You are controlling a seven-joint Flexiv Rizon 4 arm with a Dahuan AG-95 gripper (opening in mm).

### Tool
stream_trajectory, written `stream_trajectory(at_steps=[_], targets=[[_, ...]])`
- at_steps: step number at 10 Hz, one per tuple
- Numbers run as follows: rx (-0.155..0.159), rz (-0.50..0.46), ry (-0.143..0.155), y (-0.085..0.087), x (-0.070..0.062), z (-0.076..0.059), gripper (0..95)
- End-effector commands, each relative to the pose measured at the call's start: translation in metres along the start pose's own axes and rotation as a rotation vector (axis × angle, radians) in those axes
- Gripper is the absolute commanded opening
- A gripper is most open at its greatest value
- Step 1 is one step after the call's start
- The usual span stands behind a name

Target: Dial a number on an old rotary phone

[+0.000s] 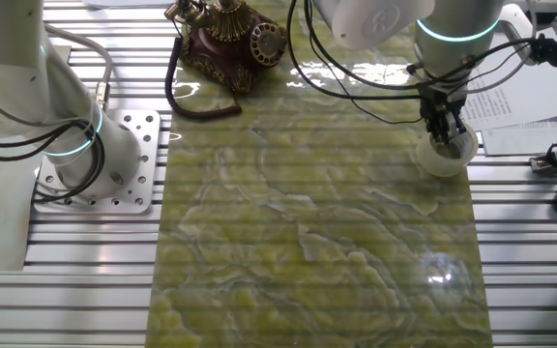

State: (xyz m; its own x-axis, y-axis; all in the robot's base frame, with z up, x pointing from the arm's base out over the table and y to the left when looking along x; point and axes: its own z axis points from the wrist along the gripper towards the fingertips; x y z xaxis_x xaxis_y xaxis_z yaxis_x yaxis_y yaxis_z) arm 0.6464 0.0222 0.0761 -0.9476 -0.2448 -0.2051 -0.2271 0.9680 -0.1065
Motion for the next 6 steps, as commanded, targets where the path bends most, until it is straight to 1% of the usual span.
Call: stream_trajectory(at_steps=[1,3,5,6], targets=[[0.005,-0.002,-0.008,-0.0004,-0.0001,0.0,0.0],[0.005,0.001,-0.016,-0.0005,0.0002,0.0003,0.0],[0.002,-0.001,-0.032,-0.0007,0.0008,0.0007,0.0],[0.0,-0.004,-0.041,-0.0007,0.0009,0.0007,19.0]])
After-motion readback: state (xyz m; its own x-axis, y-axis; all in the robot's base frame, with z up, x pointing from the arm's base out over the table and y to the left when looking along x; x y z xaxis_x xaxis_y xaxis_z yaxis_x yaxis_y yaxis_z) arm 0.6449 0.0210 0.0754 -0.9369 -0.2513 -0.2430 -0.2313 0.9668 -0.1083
